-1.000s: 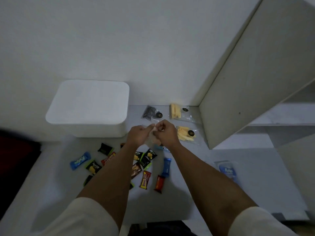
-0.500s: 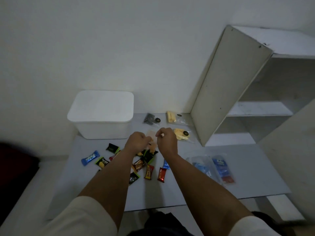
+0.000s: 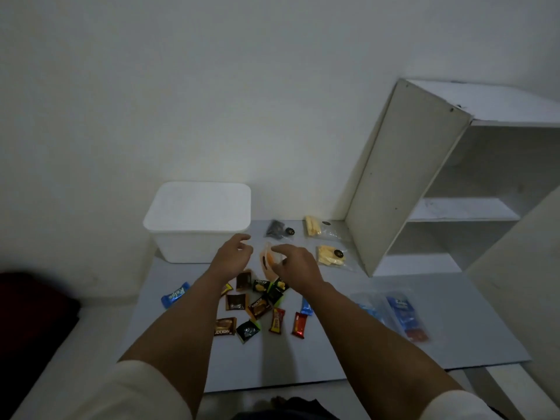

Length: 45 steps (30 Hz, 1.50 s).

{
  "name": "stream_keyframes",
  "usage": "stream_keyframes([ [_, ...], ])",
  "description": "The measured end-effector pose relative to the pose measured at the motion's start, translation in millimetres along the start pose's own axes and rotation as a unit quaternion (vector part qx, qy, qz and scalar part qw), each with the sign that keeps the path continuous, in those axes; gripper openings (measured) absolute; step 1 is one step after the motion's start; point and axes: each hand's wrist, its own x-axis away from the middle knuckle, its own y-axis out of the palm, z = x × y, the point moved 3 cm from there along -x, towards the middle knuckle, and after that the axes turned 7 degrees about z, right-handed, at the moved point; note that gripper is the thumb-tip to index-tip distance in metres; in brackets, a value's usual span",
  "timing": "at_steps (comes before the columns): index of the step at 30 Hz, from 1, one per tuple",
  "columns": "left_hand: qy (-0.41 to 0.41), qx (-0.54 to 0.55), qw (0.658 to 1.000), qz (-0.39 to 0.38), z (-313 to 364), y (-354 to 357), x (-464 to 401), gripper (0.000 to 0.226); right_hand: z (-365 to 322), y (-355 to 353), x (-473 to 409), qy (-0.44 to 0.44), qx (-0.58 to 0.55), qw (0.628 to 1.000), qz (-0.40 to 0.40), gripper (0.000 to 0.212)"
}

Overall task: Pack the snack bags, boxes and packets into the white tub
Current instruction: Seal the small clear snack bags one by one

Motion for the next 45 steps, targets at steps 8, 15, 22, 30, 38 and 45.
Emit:
stream_keyframes([
  [8, 0.072, -0.06, 0.993, -0.066, 3, 10, -4, 0.015, -4, -20, -3, 0.042, -0.13, 0.991, 0.007, 0.024],
  [15, 0.06, 0.001, 0.998, -0.033, 16, 15, -8, 0.032, -7, -33, -13, 0.091, -0.233, 0.967, -0.04, 0.015],
  [22, 0.072, 0.031, 0.995, -0.067, 34, 22, -5, 0.02, -5, -55, -23, 0.139, -0.248, 0.955, -0.089, 0.011],
  [30, 0.042, 0.078, 0.993, -0.081, 39, 19, 8, 0.02, 3, -63, -24, 0.184, -0.274, 0.938, -0.105, 0.023],
  [38, 0.075, 0.036, 0.994, -0.076, 47, 13, 17, 0.023, 2, -62, -24, 0.178, -0.272, 0.938, -0.123, 0.021],
  [45, 0.076, 0.032, 0.993, -0.079, 54, 13, 33, 0.021, -4, -57, -17, 0.192, -0.295, 0.926, -0.136, 0.008],
])
